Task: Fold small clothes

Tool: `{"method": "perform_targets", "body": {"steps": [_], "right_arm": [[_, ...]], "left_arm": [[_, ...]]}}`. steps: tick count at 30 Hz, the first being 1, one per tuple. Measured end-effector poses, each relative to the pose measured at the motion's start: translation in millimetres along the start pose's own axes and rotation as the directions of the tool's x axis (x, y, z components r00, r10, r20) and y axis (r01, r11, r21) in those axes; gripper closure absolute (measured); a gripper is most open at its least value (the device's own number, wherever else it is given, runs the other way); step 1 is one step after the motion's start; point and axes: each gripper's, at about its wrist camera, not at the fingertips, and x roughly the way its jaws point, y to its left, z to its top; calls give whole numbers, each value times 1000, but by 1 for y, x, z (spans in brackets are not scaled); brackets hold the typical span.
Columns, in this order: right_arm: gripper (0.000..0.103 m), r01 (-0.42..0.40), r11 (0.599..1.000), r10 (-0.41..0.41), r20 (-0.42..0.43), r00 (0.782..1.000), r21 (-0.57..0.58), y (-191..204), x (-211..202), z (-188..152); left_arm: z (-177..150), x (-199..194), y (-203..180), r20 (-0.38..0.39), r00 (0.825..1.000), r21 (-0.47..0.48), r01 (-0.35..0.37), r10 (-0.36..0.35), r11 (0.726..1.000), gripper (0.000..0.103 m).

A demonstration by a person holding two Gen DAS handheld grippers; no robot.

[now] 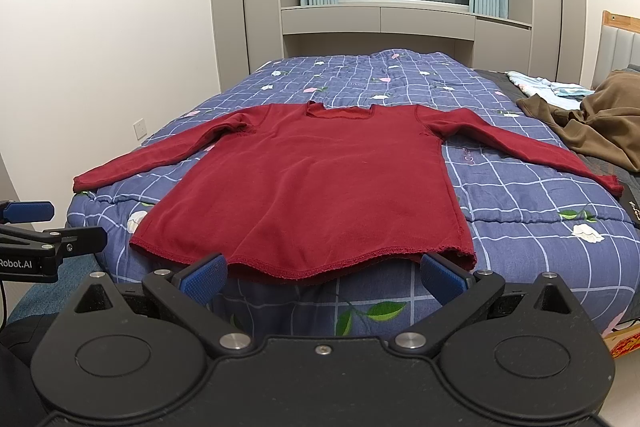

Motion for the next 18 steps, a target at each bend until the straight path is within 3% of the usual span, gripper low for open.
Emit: {"method": "perform_targets", "body": {"steps": [18], "right_arm": [[0, -3, 1000, 2, -11, 1000, -28, 1, 4, 3]], "left_arm": [[0, -1, 8, -20, 1000, -19, -5, 5, 1000, 0]]}}
